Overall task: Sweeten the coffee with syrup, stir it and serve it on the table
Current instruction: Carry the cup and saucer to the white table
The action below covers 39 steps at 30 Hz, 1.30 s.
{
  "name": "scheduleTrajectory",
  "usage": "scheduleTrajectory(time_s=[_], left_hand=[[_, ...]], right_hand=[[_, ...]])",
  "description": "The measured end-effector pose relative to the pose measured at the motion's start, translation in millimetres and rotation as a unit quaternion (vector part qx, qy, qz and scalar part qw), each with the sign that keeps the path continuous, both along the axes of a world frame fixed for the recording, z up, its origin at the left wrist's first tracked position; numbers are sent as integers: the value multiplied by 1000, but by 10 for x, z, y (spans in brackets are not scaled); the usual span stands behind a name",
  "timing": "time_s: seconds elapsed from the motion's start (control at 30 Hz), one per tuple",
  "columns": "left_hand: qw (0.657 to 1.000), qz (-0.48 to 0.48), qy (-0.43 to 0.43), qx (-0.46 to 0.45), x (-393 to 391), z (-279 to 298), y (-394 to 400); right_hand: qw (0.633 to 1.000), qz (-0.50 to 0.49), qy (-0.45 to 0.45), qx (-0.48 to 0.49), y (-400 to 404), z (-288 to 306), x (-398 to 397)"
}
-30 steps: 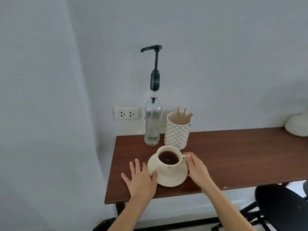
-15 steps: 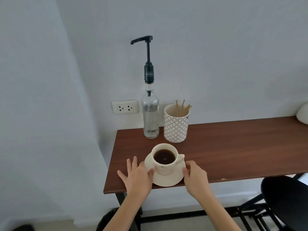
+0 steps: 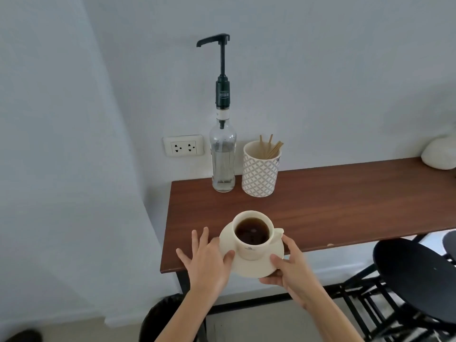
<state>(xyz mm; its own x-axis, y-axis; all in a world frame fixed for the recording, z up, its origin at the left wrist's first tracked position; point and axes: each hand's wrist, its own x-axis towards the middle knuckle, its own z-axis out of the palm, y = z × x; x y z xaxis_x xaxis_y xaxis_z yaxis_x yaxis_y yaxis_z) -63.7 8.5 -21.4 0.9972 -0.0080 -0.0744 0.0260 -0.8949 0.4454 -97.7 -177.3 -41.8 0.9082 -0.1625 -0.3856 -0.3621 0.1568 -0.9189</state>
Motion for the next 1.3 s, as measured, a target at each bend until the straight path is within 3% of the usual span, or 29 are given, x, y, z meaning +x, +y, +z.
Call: scheduleTrajectory(time_s=[0.3,0.43,0.57,0.9,1.1,1.3], left_hand=[[988,108,-32,-106,-585,57,73],[945,152,-64,-283,-1012,181,182],[897,235,-57,-369,-1564,286,396],[789,416,-155,-425,-3530,322,1068],[725,509,-200,-419,-5110,230,1511],[683,578,-218,-390,-6777,183,1885]], right_hand=[[993,113,-27,-5,1,185,-147],[980,195,-47,-1,93,327,-242],[956,289,-47,8,370,437,-465],[867,495,-25,48,1501,551,-1657],[801,595,-23,54,2290,456,-2933],[745,665,5,58,3019,286,-4432]])
